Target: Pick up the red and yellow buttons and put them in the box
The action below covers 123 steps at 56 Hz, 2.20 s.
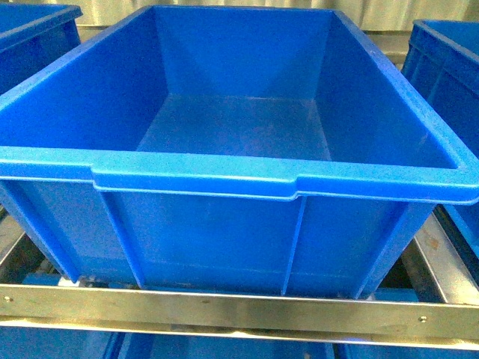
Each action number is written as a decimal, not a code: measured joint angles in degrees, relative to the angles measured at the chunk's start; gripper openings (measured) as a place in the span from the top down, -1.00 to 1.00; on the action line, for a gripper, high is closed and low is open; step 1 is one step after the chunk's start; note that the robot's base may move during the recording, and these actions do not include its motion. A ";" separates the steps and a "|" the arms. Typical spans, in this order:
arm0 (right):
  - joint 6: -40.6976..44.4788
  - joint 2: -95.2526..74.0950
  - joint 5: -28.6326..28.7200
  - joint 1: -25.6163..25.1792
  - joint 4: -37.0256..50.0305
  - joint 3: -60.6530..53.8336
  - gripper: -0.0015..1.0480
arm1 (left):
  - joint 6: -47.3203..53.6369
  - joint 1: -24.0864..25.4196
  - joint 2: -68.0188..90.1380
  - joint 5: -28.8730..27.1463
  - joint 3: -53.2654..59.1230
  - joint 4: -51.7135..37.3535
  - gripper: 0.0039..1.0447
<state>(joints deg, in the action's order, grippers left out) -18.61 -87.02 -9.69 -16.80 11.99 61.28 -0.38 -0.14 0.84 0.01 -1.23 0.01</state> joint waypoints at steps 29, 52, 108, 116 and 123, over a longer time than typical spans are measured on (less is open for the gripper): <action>-15.43 44.39 11.06 5.81 -17.75 -18.49 -0.86 | 0.00 0.00 0.00 0.00 0.00 0.00 -0.85; -2.43 66.34 -20.04 47.30 -16.17 -35.47 -0.39 | 0.00 0.00 0.00 0.02 0.00 0.00 -0.85; 18.25 82.73 9.62 17.03 -12.92 -56.78 0.95 | 0.00 0.00 0.00 0.00 0.00 0.00 -0.85; 18.25 83.58 9.62 17.03 -12.70 -57.59 0.95 | -0.02 0.00 0.00 0.00 0.00 0.00 -0.85; 18.27 84.19 9.60 17.03 -12.57 -58.42 0.94 | -0.02 -0.02 0.00 0.00 0.00 0.00 -0.85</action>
<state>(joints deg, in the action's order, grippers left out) -0.34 -2.83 -0.10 0.23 -0.58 2.85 -0.40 -0.16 0.84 0.01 -1.23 0.01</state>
